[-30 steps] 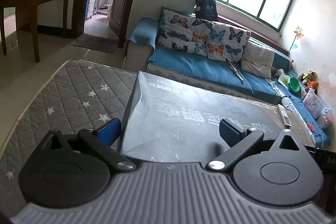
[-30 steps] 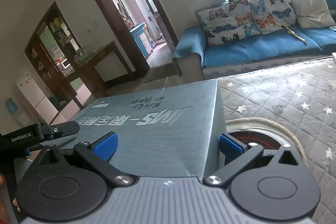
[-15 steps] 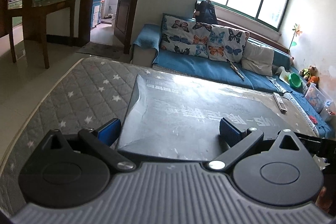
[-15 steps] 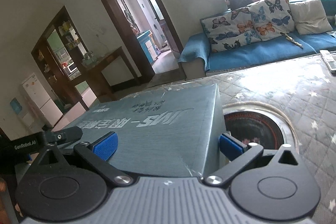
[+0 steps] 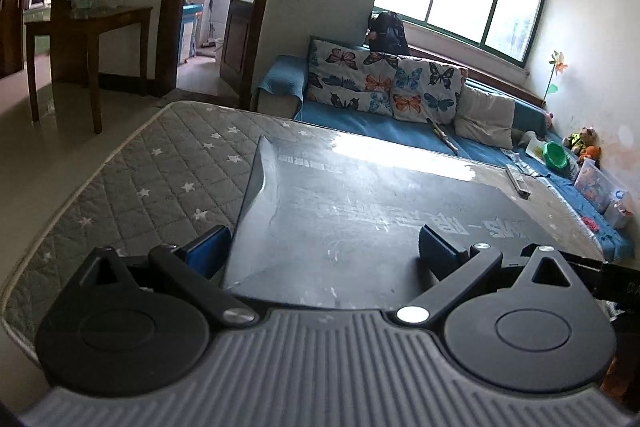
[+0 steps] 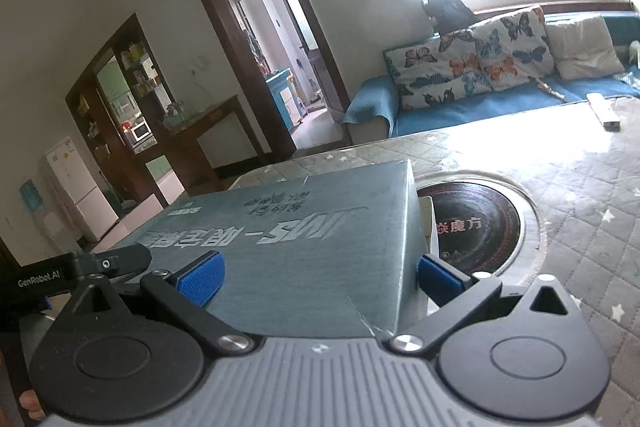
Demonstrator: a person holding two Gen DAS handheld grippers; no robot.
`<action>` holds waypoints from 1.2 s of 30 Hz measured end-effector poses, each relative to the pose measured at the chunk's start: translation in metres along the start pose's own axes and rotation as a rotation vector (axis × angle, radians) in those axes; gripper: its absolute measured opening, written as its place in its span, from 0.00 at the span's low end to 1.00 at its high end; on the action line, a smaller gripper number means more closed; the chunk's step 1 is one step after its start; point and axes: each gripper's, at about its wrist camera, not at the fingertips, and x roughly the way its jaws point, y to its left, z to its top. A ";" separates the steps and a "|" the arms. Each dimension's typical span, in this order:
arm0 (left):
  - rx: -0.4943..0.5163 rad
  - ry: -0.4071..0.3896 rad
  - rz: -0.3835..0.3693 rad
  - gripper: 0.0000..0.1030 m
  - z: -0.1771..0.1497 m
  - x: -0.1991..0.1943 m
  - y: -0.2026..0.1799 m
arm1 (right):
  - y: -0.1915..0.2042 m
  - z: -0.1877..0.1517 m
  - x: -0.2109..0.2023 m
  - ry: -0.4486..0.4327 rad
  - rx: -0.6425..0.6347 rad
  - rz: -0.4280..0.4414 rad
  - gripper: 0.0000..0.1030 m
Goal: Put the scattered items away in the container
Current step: 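Lift the grey lid with both grippers and carry it toward the white box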
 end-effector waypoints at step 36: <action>-0.004 -0.019 0.024 0.97 -0.069 -0.068 -0.002 | 0.025 -0.068 -0.064 -0.036 -0.041 -0.014 1.00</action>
